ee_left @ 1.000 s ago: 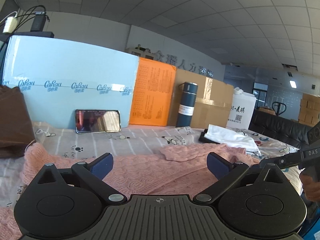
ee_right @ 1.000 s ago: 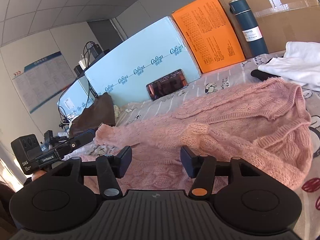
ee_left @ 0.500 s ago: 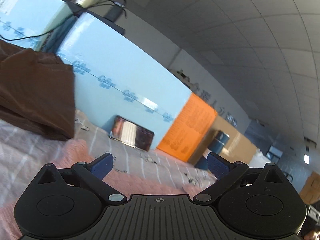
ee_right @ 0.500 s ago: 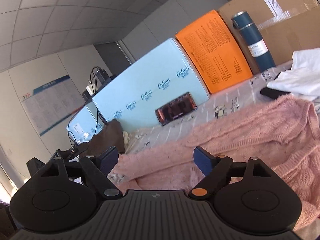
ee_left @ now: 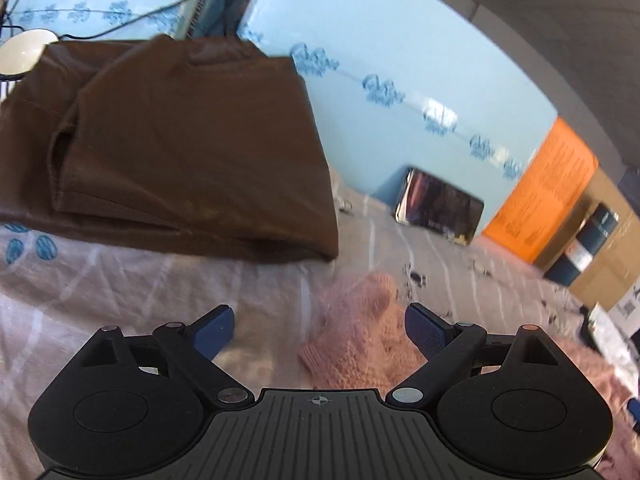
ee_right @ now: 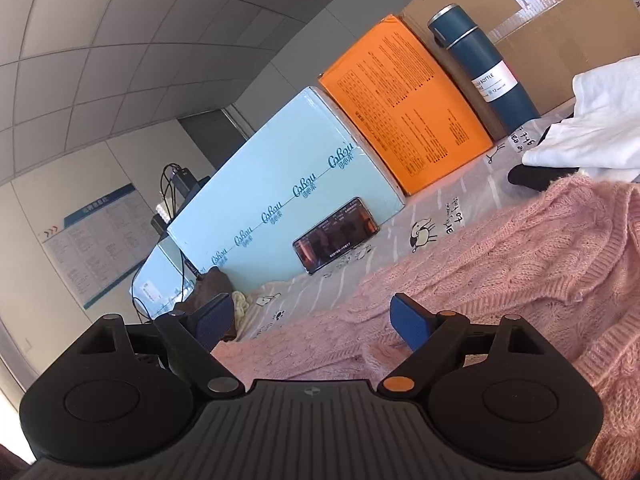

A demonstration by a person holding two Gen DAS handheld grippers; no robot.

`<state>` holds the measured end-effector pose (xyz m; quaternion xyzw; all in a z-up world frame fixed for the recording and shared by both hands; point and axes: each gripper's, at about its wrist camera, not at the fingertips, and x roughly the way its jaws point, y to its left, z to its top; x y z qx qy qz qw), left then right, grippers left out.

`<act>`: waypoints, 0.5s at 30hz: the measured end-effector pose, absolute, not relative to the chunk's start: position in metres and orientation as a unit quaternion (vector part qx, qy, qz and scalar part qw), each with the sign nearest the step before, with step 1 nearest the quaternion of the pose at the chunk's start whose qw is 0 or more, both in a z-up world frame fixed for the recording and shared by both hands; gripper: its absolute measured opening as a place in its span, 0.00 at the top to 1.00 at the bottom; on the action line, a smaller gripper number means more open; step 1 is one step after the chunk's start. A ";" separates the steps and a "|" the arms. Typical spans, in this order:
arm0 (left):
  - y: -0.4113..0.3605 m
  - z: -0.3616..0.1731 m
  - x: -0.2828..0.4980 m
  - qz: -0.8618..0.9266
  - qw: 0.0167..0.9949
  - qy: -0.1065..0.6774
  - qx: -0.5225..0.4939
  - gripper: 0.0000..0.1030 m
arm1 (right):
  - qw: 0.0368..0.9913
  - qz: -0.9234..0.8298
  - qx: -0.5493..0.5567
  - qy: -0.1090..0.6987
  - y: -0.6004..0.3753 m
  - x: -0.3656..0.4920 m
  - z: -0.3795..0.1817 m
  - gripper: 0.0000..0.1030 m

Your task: Fold clothes

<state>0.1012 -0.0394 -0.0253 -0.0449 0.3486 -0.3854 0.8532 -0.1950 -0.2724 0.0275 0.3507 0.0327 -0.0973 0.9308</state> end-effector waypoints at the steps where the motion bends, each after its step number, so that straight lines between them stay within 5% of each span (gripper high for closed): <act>1: -0.048 -0.027 0.097 -0.387 0.854 0.347 -0.023 0.09 | 0.931 -0.094 0.351 0.031 -0.273 -0.196 0.026 0.16; 8: -0.085 -0.026 0.059 -0.433 0.843 0.307 0.090 0.09 | 0.936 -0.086 0.339 0.036 -0.268 -0.195 0.023 0.16; 15: -0.078 -0.004 0.038 -0.579 0.765 0.282 -0.026 0.08 | 0.938 -0.081 0.335 0.039 -0.266 -0.194 0.022 0.15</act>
